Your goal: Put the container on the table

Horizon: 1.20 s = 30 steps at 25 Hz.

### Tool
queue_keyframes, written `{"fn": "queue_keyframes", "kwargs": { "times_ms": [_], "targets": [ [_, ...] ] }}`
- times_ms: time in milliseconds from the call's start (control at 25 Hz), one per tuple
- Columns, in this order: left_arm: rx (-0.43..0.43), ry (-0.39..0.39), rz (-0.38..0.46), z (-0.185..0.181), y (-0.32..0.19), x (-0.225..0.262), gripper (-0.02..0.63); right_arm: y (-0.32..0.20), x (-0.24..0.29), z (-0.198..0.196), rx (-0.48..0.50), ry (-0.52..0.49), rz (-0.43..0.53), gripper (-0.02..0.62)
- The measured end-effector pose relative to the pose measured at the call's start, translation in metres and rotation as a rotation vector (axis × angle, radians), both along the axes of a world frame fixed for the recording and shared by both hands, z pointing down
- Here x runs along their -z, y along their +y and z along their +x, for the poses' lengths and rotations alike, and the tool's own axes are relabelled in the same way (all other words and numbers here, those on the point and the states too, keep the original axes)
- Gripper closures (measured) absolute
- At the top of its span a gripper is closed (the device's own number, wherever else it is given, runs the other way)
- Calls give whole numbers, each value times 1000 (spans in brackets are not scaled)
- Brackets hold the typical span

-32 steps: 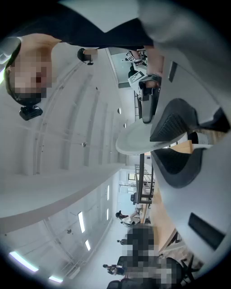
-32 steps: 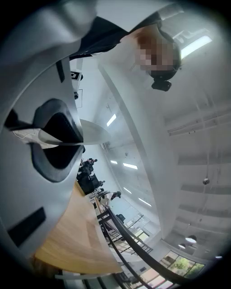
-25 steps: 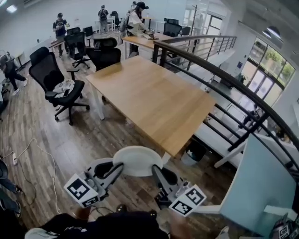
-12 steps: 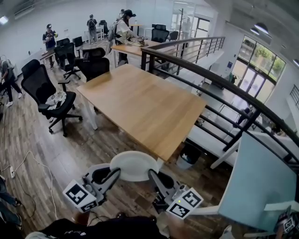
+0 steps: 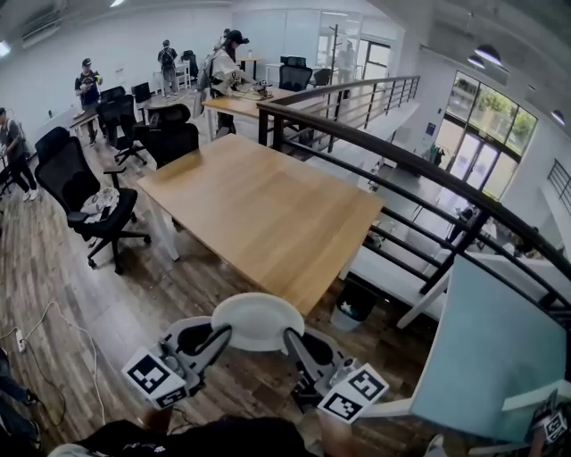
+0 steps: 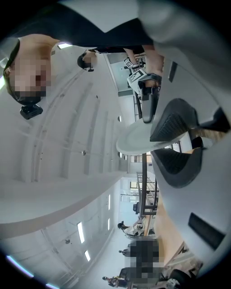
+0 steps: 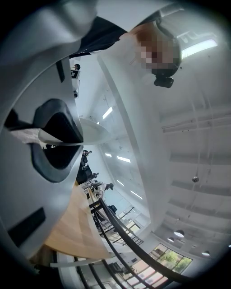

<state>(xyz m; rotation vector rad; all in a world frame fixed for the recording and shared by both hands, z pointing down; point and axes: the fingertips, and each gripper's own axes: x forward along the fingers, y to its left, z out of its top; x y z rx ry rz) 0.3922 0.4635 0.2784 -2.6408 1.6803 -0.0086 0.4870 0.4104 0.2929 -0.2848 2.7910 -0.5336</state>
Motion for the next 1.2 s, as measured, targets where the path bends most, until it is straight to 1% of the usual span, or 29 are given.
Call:
{"fn": "queue_keyframes", "kwargs": {
  "times_ms": [360,840,1040,1200],
  "targets": [
    [2,-15,19,26,-18,6,548,-17,7,25,-6,-7,12,574],
    [69,-31,32,59,-22,2,548,-25,4,57,43,-1,21,574],
    [101,-36,4,61,-18,-10,548,-24,-8,56,68,-7,-4,574],
    [122,-65,-2,51,-11,-15,548,-20,-15,46,87,-22,-27,574]
  ]
}}
